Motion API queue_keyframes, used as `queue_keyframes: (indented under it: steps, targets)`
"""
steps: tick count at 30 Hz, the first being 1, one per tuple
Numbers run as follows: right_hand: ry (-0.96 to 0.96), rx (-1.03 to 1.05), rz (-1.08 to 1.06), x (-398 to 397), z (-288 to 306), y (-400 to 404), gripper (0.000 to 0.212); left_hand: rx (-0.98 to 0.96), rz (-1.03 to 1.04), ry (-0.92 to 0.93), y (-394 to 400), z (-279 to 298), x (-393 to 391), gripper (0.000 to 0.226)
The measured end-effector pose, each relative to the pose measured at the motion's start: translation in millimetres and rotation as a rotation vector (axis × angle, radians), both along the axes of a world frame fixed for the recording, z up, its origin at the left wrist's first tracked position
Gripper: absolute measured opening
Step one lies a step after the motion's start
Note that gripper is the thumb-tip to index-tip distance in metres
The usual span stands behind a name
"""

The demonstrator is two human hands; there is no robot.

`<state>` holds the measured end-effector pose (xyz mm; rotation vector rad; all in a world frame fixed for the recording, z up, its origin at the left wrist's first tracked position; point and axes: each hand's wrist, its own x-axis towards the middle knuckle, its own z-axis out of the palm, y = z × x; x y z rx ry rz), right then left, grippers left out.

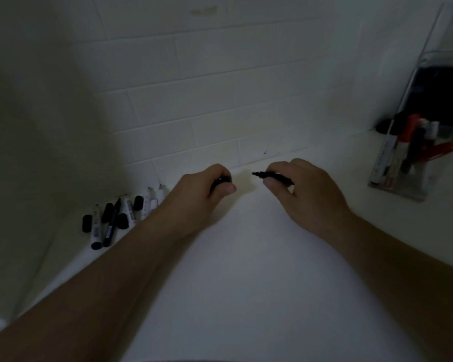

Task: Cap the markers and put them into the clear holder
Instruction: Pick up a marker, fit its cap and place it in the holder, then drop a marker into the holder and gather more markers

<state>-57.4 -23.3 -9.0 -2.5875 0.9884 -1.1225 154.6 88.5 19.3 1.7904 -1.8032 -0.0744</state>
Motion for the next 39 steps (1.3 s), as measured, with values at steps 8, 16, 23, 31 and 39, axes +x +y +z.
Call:
queue_keyframes:
  steps: [8,16,23,31,39]
  targets:
    - [0.055,-0.109,-0.026,3,4,5,0.033,0.056,-0.049,0.020,-3,-5,1,0.010]
    - [0.028,-0.140,0.016,5,5,12,0.031,0.027,-0.076,-0.018,-4,-7,-3,0.006]
    - [0.032,-0.139,0.007,4,4,11,0.032,0.015,-0.076,0.019,-4,-7,-2,0.009]
    - [0.084,-0.267,0.060,6,1,11,0.032,0.034,-0.135,-0.068,-5,-15,-3,0.033]
    - [0.124,-0.185,0.050,3,6,17,0.028,0.017,-0.116,-0.120,-6,-19,-7,0.027]
